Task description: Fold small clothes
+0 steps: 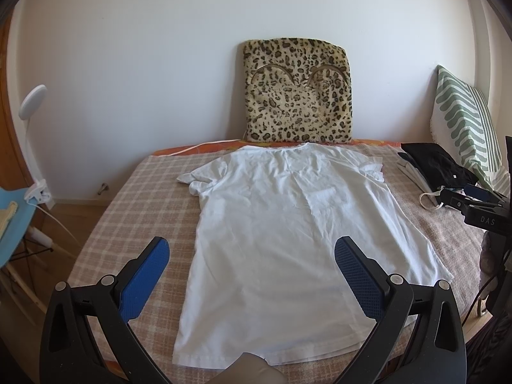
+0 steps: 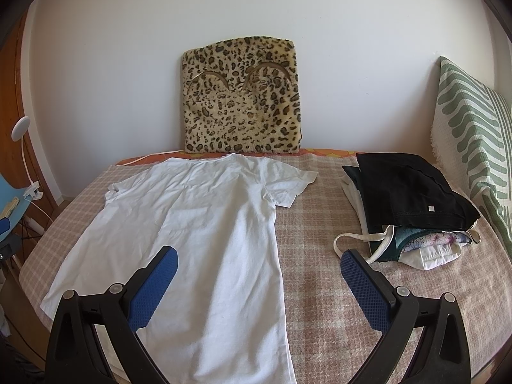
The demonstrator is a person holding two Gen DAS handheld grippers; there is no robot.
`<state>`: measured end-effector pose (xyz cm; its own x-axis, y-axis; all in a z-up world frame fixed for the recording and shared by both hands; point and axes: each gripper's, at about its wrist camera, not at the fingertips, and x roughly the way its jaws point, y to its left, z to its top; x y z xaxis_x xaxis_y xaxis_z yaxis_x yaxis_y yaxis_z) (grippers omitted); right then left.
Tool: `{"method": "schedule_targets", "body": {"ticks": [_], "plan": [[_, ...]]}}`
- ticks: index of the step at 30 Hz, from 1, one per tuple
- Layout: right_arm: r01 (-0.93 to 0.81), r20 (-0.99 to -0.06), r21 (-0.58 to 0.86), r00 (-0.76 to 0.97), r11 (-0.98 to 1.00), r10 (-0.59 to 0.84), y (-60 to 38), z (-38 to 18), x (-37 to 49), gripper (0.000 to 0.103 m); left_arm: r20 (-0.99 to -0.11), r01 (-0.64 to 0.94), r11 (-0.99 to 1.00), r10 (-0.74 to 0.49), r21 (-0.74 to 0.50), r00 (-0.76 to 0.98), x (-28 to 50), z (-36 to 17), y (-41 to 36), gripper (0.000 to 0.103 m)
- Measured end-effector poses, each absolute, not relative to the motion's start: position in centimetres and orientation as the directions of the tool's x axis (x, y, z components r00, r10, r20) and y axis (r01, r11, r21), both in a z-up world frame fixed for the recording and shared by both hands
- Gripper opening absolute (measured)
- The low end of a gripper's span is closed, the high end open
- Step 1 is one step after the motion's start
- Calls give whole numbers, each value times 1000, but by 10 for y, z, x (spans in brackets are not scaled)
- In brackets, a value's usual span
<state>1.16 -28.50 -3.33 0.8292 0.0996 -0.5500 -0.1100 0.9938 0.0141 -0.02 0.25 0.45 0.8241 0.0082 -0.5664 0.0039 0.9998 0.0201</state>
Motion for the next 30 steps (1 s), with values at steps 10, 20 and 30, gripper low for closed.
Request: {"method": "schedule_targets", "body": {"ticks": [10,20,30], "plan": [[-110,-550,13,829,994,99,-285,-33,11,103,-565,4,1000,9,22,825,-1,4,2,103],[-112,-549,13,830,994,101,-287,-34,10,103,-567,4,1000,11,25,823,-1,2,6,103],[-134,-540,9,833,991,117,-263,-30,16,103,-571,-20,999,33,29,821,-6,-3,17,103]]}}
